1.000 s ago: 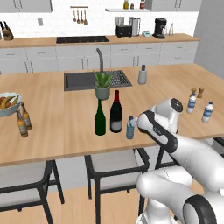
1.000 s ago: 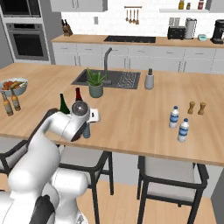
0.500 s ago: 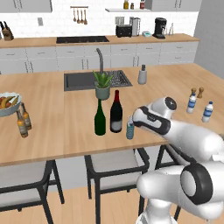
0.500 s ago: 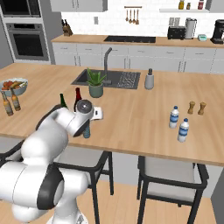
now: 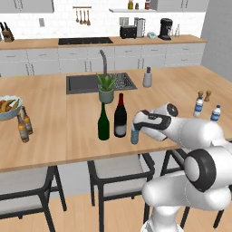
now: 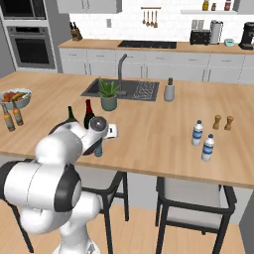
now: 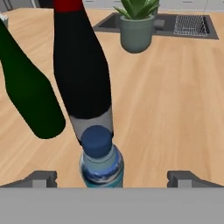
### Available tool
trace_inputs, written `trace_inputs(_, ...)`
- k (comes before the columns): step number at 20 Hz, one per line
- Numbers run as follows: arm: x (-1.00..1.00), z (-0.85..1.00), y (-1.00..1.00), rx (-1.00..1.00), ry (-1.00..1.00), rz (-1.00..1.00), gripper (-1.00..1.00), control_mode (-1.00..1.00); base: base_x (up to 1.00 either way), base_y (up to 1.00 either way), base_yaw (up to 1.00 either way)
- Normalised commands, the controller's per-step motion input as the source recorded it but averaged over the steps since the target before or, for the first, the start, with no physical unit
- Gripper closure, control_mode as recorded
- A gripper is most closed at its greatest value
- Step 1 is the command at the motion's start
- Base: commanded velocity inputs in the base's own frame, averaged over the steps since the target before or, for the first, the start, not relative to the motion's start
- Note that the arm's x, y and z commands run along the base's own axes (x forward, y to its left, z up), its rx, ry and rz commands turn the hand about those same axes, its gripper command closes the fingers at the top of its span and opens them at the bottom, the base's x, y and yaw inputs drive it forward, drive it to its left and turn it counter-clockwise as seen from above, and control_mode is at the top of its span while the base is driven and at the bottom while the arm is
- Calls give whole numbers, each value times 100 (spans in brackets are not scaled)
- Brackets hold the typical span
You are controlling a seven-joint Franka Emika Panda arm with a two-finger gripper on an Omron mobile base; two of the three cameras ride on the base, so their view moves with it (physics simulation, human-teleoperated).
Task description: Move the plastic bottles in the middle to the plastics group, and the glass bottles in the middle to the glass group.
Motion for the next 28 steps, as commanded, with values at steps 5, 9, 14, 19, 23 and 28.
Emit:
trace_inputs(5, 8, -7, 6, 0, 0, 0, -100, -100, 0, 0, 0)
trace_inputs(9, 23, 0, 4, 0, 0, 0, -100, -100, 0, 0, 0)
trace_inputs(14, 17, -1, 13, 0, 0, 0, -100, -100, 0, 0, 0)
trace_inputs(19, 5, -2, 17, 0, 0, 0, -100, -100, 0, 0, 0)
trace_inputs(23, 1, -4, 4, 0, 0, 0, -100, -100, 0, 0, 0)
trace_inputs(28, 0, 0, 0, 0, 0, 0, -100, -100, 0, 0, 0)
